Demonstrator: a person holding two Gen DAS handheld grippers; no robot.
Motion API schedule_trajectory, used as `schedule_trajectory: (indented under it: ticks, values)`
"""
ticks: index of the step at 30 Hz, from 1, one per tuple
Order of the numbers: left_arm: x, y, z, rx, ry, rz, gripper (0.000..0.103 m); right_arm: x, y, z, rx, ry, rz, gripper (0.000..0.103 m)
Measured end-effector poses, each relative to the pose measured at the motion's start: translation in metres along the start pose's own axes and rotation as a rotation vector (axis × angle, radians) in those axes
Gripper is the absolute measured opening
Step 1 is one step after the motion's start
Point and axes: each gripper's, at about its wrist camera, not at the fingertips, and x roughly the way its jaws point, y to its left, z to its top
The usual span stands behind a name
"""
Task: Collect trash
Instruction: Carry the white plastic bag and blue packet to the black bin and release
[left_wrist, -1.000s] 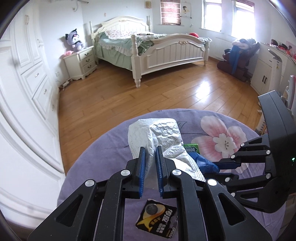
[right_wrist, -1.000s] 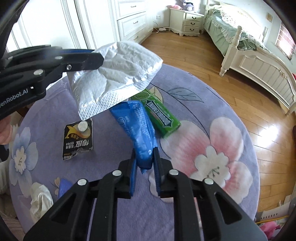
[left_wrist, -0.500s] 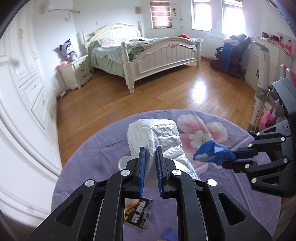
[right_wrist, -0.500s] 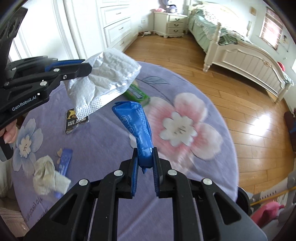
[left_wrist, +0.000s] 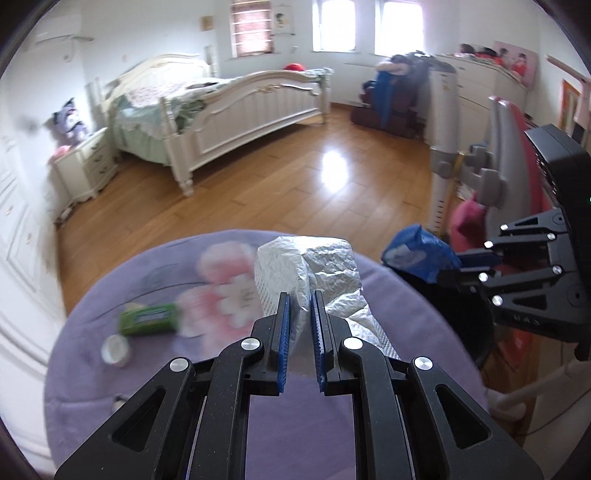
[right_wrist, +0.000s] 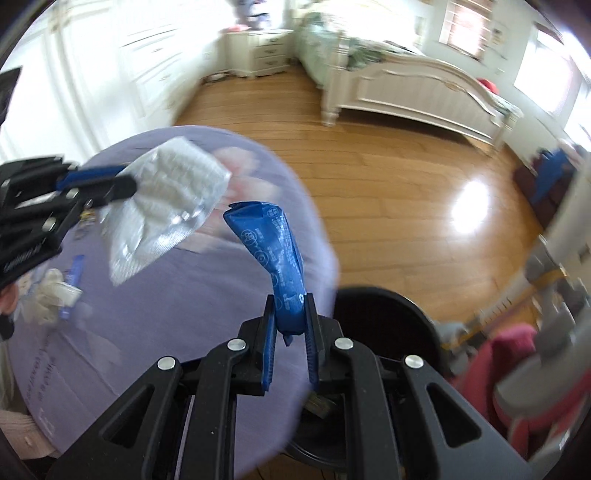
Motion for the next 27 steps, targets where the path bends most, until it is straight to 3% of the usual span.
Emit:
schedule_trajectory:
  ticks: [5,7,8,9,11,13,14,15,16,19,22,27]
  values:
    - [0.034,-0.073,0.016,0.075,0.042,-0.110,0.013,0.001,-0.049,-0.033,0.115,0.043,-0.114,0.014]
    - [0.054,-0.101,0.021,0.096,0.093,-0.145,0.016,0.004,-0.063,-0.043,0.157,0.058,-0.148,0.014]
    - [0.064,-0.113,0.022,0.100,0.123,-0.160,0.028,0.006,-0.070,-0.050,0.174,0.070,-0.173,0.015]
    - [0.071,-0.124,0.022,0.102,0.143,-0.166,0.049,0.009,-0.078,-0.057,0.192,0.092,-0.195,0.018]
    - [0.078,-0.142,0.021,0.117,0.138,-0.169,0.069,0.011,-0.093,-0.068,0.227,0.112,-0.198,0.020]
    - [0.078,-0.154,0.024,0.126,0.119,-0.192,0.069,0.012,-0.100,-0.073,0.243,0.116,-0.206,0.034]
    - [0.077,-0.156,0.025,0.122,0.111,-0.206,0.069,0.012,-0.102,-0.073,0.247,0.110,-0.210,0.046]
    - [0.075,-0.156,0.027,0.117,0.101,-0.204,0.069,0.012,-0.103,-0.072,0.249,0.101,-0.220,0.057]
    - [0.074,-0.155,0.028,0.116,0.094,-0.199,0.069,0.011,-0.104,-0.070,0.250,0.089,-0.212,0.060]
    - [0.056,-0.129,0.027,0.090,0.070,-0.166,0.069,0.011,-0.094,-0.053,0.213,0.040,-0.145,0.060]
    - [0.031,-0.085,0.015,0.062,0.053,-0.074,0.069,0.016,-0.077,-0.034,0.152,0.020,-0.088,0.060]
    - [0.000,0.010,-0.018,-0.034,0.066,0.101,0.069,0.046,0.006,0.030,-0.059,0.011,0.067,0.060]
